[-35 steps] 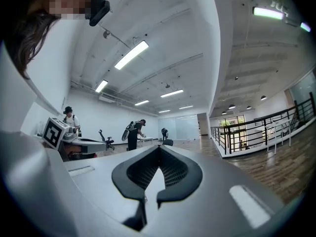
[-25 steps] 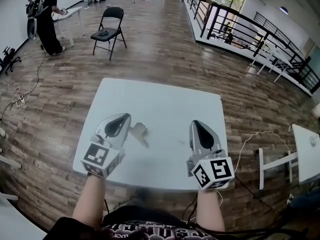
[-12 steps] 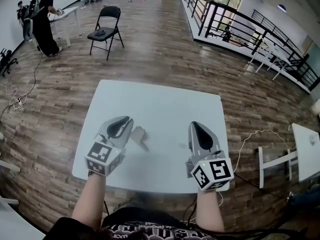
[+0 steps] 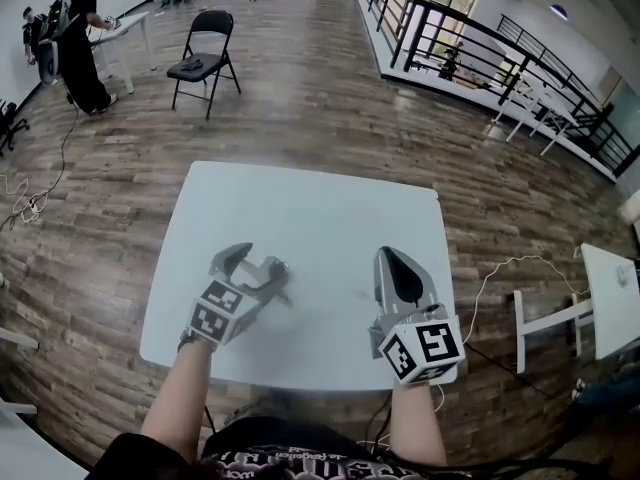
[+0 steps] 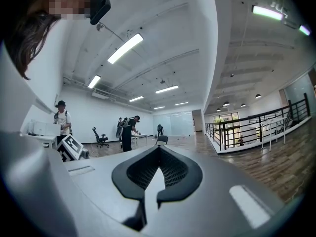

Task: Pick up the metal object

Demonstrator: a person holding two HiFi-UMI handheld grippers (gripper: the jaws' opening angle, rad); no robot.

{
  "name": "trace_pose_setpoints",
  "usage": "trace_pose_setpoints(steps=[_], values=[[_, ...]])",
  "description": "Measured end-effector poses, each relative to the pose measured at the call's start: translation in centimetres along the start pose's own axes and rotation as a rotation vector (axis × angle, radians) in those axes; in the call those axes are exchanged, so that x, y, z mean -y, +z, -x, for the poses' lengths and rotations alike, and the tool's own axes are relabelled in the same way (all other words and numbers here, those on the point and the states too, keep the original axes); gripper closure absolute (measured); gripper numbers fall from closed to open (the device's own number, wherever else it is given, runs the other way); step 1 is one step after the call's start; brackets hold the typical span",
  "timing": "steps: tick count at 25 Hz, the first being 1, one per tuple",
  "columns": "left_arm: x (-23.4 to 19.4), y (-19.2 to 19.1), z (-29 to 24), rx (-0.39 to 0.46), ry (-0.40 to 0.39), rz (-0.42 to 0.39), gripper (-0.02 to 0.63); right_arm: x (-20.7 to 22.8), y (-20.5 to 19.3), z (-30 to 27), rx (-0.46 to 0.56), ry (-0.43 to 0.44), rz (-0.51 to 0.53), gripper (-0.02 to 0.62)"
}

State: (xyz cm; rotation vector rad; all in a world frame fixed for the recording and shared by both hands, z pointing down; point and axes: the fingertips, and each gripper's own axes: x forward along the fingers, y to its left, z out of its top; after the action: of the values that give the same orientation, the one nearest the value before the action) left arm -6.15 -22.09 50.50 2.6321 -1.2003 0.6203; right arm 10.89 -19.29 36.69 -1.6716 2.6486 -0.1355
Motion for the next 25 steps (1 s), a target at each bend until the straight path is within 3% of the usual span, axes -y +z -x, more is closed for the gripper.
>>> trace_pose_setpoints(steps=[3, 10, 17, 25], values=[[0.0, -2.5, -2.0, -0.109, -0.03, 0.02, 0.204, 0.4, 0.0, -0.2, -0.003, -0.006, -0.003, 0.583], [-1.3, -8.2, -5.9, -0.363, -0.044, 0.014, 0.193, 0.7, -0.5, -0.5, -0.015, -0.014, -0.006, 0.584], [-1.7, -10.9, -7.8, -0.489, -0.058, 0.04, 0.195, 0.7, -0.8, -0.9, -0.024, -0.022, -0.008, 0.583], [-2.1, -10.6, -8.8, -0.538, -0.013, 0.038, 0.206, 0.8, -0.9, -0.9, -0.021, -0.023, -0.011, 0.583]])
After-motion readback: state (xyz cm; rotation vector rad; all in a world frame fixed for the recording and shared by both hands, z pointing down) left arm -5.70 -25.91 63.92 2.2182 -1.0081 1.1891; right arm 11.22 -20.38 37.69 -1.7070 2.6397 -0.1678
